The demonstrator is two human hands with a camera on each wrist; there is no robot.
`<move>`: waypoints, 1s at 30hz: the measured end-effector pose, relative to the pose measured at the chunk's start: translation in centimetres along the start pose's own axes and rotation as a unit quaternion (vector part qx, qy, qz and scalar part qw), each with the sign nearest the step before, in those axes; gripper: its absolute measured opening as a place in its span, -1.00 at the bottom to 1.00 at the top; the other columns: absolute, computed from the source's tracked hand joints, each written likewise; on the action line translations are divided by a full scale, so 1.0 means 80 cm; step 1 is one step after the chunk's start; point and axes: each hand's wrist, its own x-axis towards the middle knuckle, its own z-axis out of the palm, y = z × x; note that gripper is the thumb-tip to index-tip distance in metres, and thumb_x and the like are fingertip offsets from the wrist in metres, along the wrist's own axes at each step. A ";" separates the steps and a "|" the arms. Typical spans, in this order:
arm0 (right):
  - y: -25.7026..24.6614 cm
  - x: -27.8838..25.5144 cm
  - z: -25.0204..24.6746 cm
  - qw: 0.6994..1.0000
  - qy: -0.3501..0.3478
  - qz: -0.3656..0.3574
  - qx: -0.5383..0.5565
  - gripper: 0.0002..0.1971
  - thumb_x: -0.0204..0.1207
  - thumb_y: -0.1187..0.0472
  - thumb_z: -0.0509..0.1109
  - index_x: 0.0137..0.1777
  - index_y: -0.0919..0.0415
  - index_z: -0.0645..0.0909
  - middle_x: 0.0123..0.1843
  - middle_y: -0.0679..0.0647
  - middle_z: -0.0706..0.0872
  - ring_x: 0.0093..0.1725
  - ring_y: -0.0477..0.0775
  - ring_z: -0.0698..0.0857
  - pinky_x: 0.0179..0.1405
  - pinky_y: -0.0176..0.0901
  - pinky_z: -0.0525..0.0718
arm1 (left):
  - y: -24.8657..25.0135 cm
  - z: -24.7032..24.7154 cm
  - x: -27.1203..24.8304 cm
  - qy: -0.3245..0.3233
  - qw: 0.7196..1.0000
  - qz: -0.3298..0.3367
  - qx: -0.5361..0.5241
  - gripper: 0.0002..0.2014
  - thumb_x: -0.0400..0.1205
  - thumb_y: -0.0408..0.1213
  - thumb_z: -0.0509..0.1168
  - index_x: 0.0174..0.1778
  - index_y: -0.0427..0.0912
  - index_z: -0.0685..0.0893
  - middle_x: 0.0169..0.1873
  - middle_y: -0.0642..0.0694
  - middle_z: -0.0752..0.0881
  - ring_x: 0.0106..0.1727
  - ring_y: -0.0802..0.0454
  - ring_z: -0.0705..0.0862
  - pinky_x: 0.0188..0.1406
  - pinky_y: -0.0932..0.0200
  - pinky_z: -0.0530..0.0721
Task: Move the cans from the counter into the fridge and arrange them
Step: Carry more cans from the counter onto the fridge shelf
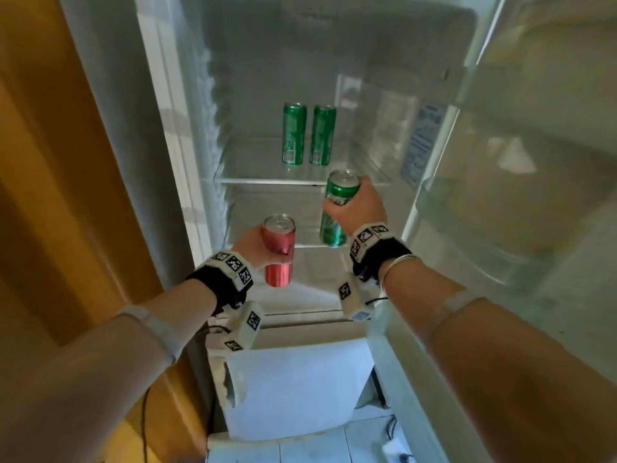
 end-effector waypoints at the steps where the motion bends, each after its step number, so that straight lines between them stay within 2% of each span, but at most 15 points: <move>1: -0.006 0.025 -0.005 1.000 0.015 -0.005 -0.002 -0.40 0.25 0.02 0.61 0.24 0.16 0.47 0.14 0.07 0.70 0.07 0.08 0.67 0.00 -0.20 0.50 | 0.005 -0.001 0.015 -0.004 1.000 0.000 -0.005 -0.36 0.32 -0.39 0.57 0.33 -0.19 0.54 0.27 -0.21 0.68 0.32 -0.16 0.62 0.44 -0.01 0.48; 6: -0.028 0.137 -0.010 0.997 0.080 0.015 0.020 -0.41 0.26 0.01 0.60 0.24 0.17 0.49 0.15 0.06 0.72 0.09 0.08 0.71 0.00 -0.20 0.61 | 0.024 -0.008 0.085 0.002 1.000 0.001 -0.031 -0.35 0.26 -0.42 0.59 0.29 -0.18 0.56 0.24 -0.21 0.70 0.29 -0.17 0.64 0.44 -0.10 0.49; 10: -0.036 0.202 -0.003 0.995 0.070 0.053 -0.052 -0.31 0.30 -0.09 0.54 0.32 0.21 0.38 0.27 0.13 0.62 0.25 0.18 0.63 0.16 0.01 0.66 | 0.027 -0.015 0.126 0.007 1.000 -0.006 -0.022 -0.33 0.24 -0.36 0.61 0.28 -0.14 0.58 0.23 -0.17 0.71 0.27 -0.15 0.65 0.44 -0.11 0.50; 13: -0.030 0.242 0.009 0.996 0.062 0.056 -0.020 -0.38 0.30 0.03 0.57 0.28 0.20 0.38 0.19 0.12 0.64 0.14 0.17 0.68 0.06 -0.01 0.68 | 0.023 -0.022 0.150 0.003 1.000 0.003 -0.031 -0.34 0.21 -0.37 0.63 0.25 -0.13 0.59 0.19 -0.17 0.73 0.24 -0.14 0.67 0.40 -0.15 0.54; 15: -0.025 0.263 0.015 0.996 0.060 0.064 -0.003 -0.40 0.29 0.09 0.60 0.25 0.17 0.39 0.15 0.09 0.64 0.08 0.14 0.68 0.09 0.01 0.68 | 0.020 -0.027 0.162 -0.001 0.999 0.008 -0.048 -0.36 0.23 -0.42 0.61 0.24 -0.16 0.59 0.17 -0.18 0.73 0.21 -0.14 0.68 0.35 -0.11 0.58; 19: -0.020 0.294 0.023 0.996 0.041 0.073 0.000 -0.42 0.31 0.09 0.59 0.25 0.18 0.40 0.06 0.06 0.62 0.02 0.10 0.66 0.01 -0.09 0.61 | 0.010 -0.034 0.176 -0.029 0.998 0.017 -0.049 -0.39 0.24 -0.42 0.61 0.19 -0.12 0.59 0.14 -0.15 0.74 0.17 -0.09 0.68 0.35 -0.07 0.57; 22: -0.018 0.309 0.033 0.996 0.036 0.083 -0.006 -0.42 0.35 0.09 0.57 0.28 0.20 0.39 0.15 0.11 0.64 0.10 0.13 0.67 0.00 -0.11 0.57 | 0.001 -0.039 0.183 -0.033 0.998 0.016 -0.050 -0.40 0.21 -0.40 0.62 0.16 -0.07 0.60 0.12 -0.12 0.75 0.17 -0.09 0.69 0.37 -0.14 0.57; 25: -0.016 0.317 0.041 0.995 0.032 0.091 -0.013 -0.45 0.37 0.07 0.56 0.27 0.20 0.42 0.15 0.10 0.64 0.03 0.08 0.63 -0.04 -0.13 0.53 | -0.004 -0.043 0.186 -0.034 0.998 0.019 -0.047 -0.40 0.20 -0.38 0.63 0.13 -0.03 0.60 0.09 -0.09 0.75 0.17 -0.08 0.69 0.36 -0.15 0.58; 27: -0.013 0.321 0.045 0.995 0.033 0.091 -0.033 -0.47 0.36 0.03 0.57 0.25 0.20 0.48 0.11 0.08 0.66 -0.01 0.06 0.64 -0.08 -0.15 0.52 | -0.006 -0.047 0.187 -0.032 0.998 0.024 -0.044 -0.41 0.20 -0.37 0.63 0.14 -0.05 0.61 0.07 -0.08 0.76 0.17 -0.07 0.70 0.37 -0.13 0.57; 30: -0.005 0.324 0.051 0.994 0.037 0.104 -0.027 -0.44 0.31 0.00 0.60 0.24 0.19 0.51 0.12 0.10 0.71 0.05 0.13 0.71 -0.06 -0.11 0.58 | -0.005 -0.051 0.186 -0.033 0.998 0.029 -0.040 -0.40 0.22 -0.37 0.63 0.17 -0.09 0.61 0.05 -0.06 0.75 0.18 -0.07 0.70 0.37 -0.10 0.57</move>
